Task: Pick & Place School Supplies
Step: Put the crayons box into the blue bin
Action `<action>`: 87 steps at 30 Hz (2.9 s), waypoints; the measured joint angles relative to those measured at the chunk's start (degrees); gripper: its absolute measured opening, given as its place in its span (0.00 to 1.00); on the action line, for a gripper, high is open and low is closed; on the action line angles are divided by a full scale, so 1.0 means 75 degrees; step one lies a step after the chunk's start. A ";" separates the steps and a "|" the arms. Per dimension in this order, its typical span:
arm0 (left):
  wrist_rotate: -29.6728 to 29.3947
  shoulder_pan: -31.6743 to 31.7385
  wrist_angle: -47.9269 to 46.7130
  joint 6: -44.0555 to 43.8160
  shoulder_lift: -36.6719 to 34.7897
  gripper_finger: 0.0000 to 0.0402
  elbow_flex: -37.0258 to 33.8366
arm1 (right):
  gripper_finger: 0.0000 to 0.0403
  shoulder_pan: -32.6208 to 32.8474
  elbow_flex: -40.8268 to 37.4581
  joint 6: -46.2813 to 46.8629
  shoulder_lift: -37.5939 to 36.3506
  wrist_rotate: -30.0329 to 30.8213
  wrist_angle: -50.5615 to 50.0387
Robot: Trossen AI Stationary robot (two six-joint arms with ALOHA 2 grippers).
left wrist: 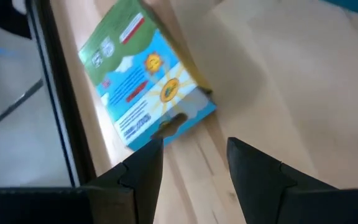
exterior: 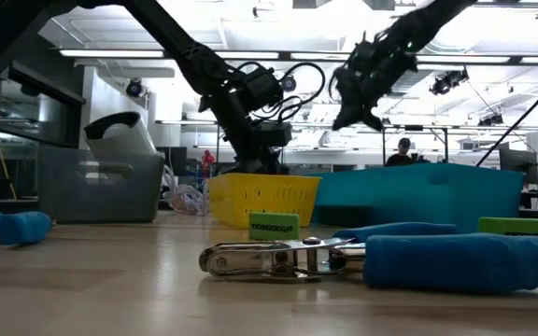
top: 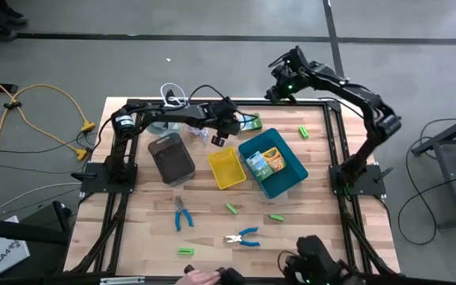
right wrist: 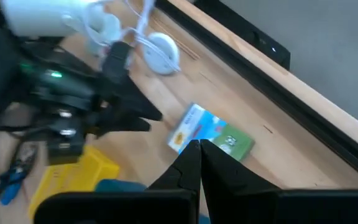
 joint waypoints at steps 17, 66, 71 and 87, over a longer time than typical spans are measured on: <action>0.0510 0.0036 0.0043 0.1544 0.0062 0.42 0.0003 | 0.00 0.0590 -0.0003 0.0473 -0.1566 -0.0950 -0.0044; 0.0423 0.0230 0.0971 0.2703 0.0740 0.29 0.0003 | 0.00 0.1008 -0.0012 0.0497 -0.1585 -0.1531 0.0191; 0.0423 0.0230 0.0977 0.2713 0.0740 0.29 0.0003 | 0.00 0.1008 -0.0012 0.0481 -0.1585 -0.1536 0.0191; 0.0424 0.0230 0.1039 0.2509 0.0740 0.27 0.0003 | 0.00 0.1194 -0.0012 0.0479 -0.1583 -0.1613 0.0194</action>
